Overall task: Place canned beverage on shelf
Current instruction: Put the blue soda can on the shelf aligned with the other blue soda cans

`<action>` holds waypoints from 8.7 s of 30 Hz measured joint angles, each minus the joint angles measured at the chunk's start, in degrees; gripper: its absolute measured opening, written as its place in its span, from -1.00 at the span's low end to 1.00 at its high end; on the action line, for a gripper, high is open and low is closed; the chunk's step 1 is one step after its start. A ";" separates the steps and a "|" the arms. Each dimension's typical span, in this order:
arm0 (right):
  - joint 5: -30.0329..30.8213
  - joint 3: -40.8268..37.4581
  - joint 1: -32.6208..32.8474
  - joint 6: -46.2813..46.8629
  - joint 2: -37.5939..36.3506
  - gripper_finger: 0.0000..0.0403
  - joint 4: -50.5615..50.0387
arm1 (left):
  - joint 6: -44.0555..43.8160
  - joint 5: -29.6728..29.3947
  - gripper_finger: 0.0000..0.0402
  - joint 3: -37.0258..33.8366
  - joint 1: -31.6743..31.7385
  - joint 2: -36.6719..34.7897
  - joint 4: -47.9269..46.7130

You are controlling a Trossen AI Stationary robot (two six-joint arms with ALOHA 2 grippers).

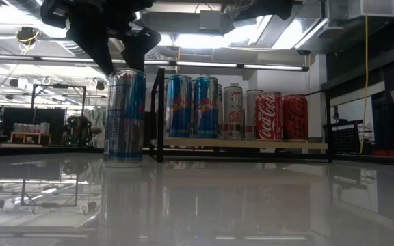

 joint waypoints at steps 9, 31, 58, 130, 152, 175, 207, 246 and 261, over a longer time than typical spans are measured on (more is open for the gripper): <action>0.00 0.01 0.00 0.00 0.00 0.72 -0.01 | -6.73 -0.04 0.32 0.00 -0.02 -0.29 -0.42; 0.00 0.01 0.01 -0.02 0.00 0.72 -0.20 | -29.12 2.22 0.43 0.04 -0.02 -6.39 -3.56; -0.63 -0.01 0.02 -0.25 0.00 0.72 -0.15 | -89.92 0.98 0.82 0.04 -1.77 -5.86 -1.39; -0.66 0.01 0.04 -2.16 0.00 0.72 -0.17 | -108.00 -10.10 0.22 0.09 -6.24 6.57 5.24; -0.66 -0.01 0.04 -2.16 -0.02 0.72 -0.17 | -45.10 5.37 0.21 -0.02 -1.73 6.63 6.22; -0.66 0.01 0.00 -2.16 0.00 0.72 -0.17 | 2.69 4.63 0.21 -0.22 -1.88 6.73 -4.29; -0.65 0.01 0.01 -2.16 0.00 0.72 -0.17 | 0.02 2.34 0.21 -0.02 -1.90 6.68 -16.03; -0.63 0.01 0.02 -2.16 0.00 0.72 -0.15 | -9.24 2.45 0.21 6.93 -1.90 6.59 -23.46; -0.63 0.01 0.02 -2.16 0.00 0.72 -0.15 | 0.62 -6.55 0.21 6.86 -4.69 6.59 -27.82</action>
